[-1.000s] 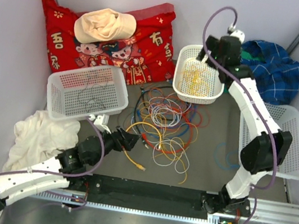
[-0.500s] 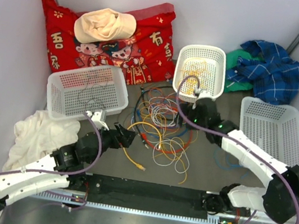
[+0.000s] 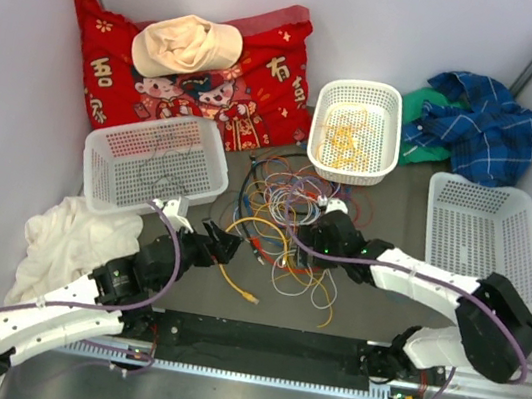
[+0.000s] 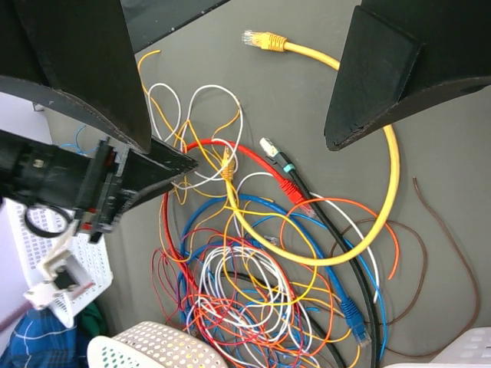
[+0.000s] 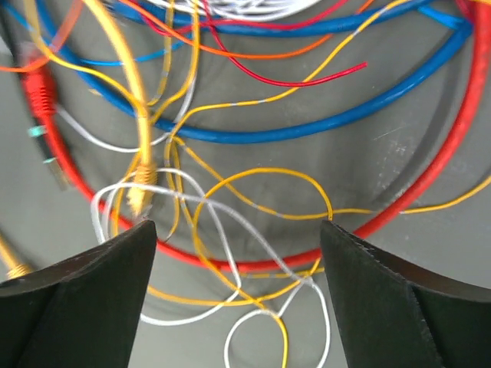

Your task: Untangle the cables

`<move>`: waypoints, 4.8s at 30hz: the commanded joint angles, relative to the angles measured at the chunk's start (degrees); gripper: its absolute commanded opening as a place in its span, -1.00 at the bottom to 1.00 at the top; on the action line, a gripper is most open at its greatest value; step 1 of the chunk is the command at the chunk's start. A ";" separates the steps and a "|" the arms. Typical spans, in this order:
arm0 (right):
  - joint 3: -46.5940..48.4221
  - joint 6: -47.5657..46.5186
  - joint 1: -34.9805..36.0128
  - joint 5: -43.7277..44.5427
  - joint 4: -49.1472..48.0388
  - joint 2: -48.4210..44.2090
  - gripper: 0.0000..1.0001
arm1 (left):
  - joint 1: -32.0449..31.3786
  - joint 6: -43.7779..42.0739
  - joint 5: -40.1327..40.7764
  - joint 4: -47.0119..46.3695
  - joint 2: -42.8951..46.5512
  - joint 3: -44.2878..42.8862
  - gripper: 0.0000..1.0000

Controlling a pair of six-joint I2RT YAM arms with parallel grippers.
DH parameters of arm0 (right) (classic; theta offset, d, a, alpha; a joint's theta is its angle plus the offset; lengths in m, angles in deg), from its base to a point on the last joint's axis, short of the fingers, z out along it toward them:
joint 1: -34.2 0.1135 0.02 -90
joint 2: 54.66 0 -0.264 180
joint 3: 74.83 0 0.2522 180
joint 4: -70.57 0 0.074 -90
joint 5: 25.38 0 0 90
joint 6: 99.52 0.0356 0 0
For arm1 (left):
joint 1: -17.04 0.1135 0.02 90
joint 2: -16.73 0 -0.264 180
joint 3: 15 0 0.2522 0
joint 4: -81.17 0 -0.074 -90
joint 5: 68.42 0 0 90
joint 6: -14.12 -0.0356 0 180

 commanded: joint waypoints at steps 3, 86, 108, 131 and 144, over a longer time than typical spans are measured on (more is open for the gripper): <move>-0.30 1.35 1.92 0.60 -7.02 6.50 0.12 | -0.09 0.13 -0.27 1.33 0.10 -2.18 0.98; 23.01 -0.58 11.16 1.83 19.09 -35.07 0.51 | 0.09 -35.11 -10.46 -4.57 -33.29 -55.43 -1.00; 14.12 -1.99 11.24 -8.46 1.15 -25.58 0.36 | 0.09 -24.39 -9.49 7.66 -43.76 -69.94 -1.00; 27.27 -4.79 11.24 3.30 13.74 -28.30 -1.00 | 2.28 -26.50 2.37 11.70 -39.37 -61.16 -1.00; 77.37 -18.59 11.24 16.50 36.13 -14.86 -1.00 | 11.60 -14.20 -5.98 7.93 -35.67 -36.03 -1.00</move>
